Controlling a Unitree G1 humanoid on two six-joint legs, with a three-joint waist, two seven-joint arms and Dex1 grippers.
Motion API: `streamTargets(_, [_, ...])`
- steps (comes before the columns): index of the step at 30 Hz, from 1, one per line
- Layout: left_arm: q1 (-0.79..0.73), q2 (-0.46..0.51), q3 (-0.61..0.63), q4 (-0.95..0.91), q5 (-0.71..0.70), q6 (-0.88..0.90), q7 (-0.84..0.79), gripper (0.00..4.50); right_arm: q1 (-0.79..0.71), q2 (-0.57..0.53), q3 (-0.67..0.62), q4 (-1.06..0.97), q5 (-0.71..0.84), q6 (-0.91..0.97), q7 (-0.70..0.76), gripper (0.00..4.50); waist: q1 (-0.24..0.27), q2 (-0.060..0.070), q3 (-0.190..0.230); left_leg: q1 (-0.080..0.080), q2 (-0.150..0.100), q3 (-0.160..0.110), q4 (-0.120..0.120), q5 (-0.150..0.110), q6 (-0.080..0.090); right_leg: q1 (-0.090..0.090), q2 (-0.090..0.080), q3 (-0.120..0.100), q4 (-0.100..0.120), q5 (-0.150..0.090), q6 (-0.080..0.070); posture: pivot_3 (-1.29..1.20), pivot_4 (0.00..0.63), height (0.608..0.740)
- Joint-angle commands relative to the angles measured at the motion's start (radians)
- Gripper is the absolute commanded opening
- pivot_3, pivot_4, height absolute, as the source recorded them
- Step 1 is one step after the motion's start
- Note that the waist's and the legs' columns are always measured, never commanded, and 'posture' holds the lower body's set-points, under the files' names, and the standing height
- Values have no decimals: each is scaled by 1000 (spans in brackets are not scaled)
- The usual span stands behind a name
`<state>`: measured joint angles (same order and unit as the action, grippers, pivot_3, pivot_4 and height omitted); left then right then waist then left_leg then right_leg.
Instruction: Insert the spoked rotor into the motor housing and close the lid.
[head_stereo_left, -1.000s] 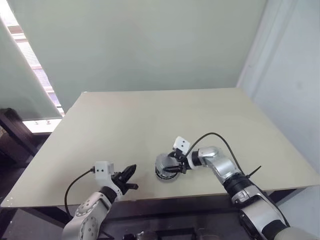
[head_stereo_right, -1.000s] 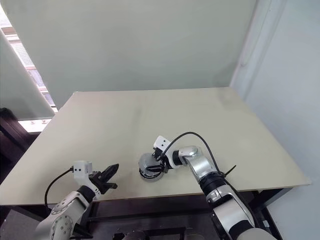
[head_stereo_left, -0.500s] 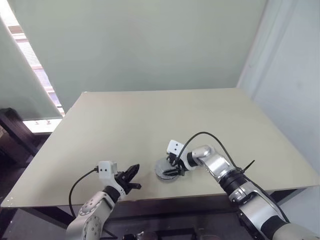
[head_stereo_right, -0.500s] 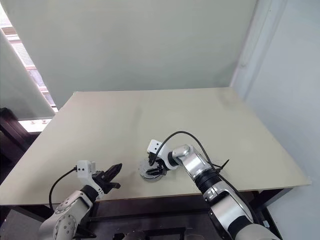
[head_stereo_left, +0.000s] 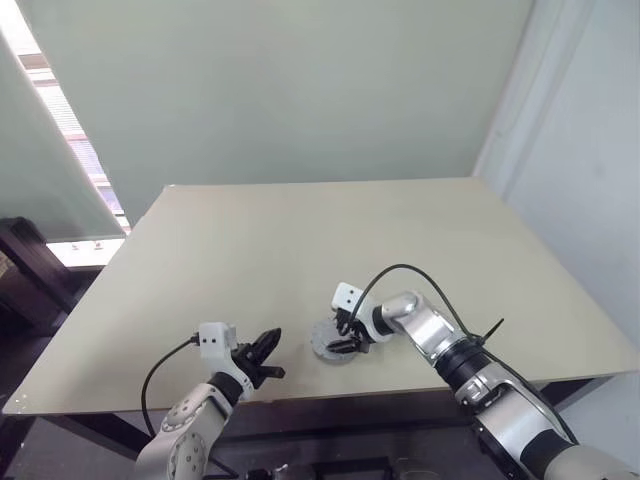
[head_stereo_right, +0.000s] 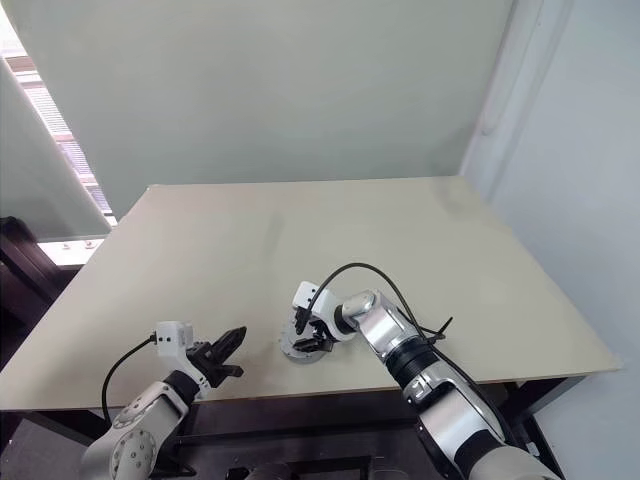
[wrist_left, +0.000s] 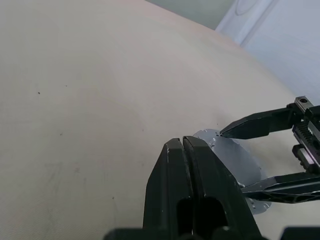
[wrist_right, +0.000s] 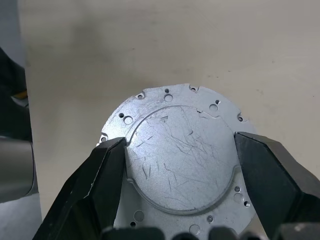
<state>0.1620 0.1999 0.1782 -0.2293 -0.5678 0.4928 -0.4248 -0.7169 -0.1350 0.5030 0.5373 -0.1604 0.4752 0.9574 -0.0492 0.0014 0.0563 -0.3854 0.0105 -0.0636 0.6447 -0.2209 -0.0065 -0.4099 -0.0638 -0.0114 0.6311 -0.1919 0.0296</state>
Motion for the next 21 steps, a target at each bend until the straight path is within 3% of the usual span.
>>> streamTargets(1, [-7,0,1,-24,-5,-19,-5,0,5,-2,5,-3,-8,39,-9,3259,0,0,0,1,0,0,0,0,0,0,0,0,0,0,0,0,0,740])
streamTargets(21, [-14,-10,0,-12,-1,-27,-4,0,8,-5,68,-27,-49,138,-39,3259,0,1,-1,5,0,0,0,-2,-4,2,-1,0,0,0,0,0,0,740])
